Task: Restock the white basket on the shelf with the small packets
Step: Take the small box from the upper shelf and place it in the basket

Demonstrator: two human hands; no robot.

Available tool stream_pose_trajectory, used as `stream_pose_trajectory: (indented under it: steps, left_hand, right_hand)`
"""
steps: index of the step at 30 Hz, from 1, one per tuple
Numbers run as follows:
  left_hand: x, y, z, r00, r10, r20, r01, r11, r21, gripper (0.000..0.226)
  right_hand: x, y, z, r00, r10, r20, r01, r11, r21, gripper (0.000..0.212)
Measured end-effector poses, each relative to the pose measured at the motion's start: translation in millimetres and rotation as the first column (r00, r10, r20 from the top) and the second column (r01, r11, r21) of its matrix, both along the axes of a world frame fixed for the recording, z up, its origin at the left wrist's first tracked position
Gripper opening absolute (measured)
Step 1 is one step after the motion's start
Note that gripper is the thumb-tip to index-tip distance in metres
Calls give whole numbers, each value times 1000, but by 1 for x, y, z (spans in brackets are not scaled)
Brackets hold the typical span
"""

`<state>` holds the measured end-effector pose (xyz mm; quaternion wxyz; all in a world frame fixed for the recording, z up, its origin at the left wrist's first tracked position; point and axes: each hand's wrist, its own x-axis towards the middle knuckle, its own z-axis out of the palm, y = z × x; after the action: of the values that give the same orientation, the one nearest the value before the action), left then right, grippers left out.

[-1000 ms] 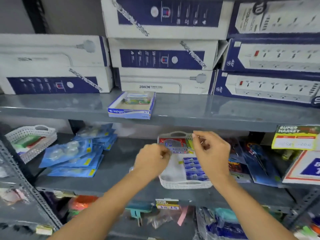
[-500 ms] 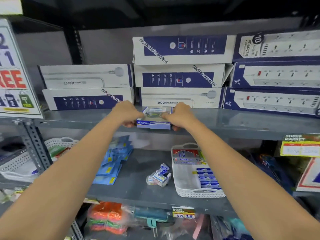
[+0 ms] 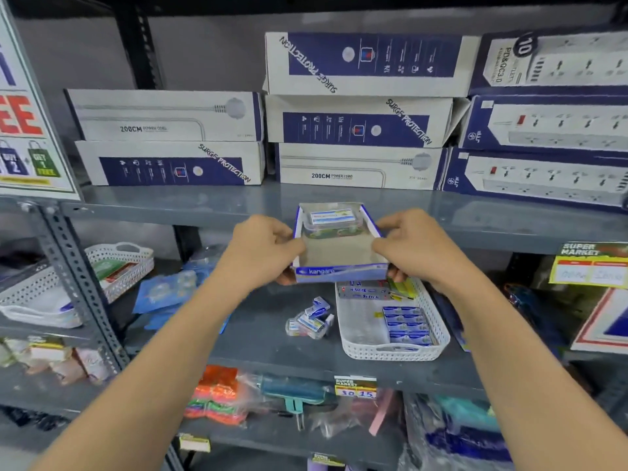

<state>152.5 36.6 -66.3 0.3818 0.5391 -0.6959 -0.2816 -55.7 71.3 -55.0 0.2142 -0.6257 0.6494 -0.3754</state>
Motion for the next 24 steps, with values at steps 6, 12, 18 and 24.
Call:
stream_pose_trajectory:
  steps: [6, 12, 18, 24]
  left_hand:
    - [-22, 16, -65, 996, -84, -12, 84, 996, 34, 15]
    - [-64, -40, -167, 997, -69, 39, 62, 985, 160, 15]
    - [-104, -93, -213, 990, 40, 137, -69, 974, 217, 24]
    - [-133, -125, -222, 941, 76, 331, -176, 942, 285, 18]
  right_hand:
    - [-38, 22, -50, 979, 83, 185, -96, 994, 60, 34]
    - [-81, -38, -150, 956, -63, 286, -20, 960, 279, 41]
    - [-107, -100, -206, 973, -103, 205, 29, 941, 337, 48]
    - [-120, -134, -239, 986, -112, 123, 52, 909, 414, 47]
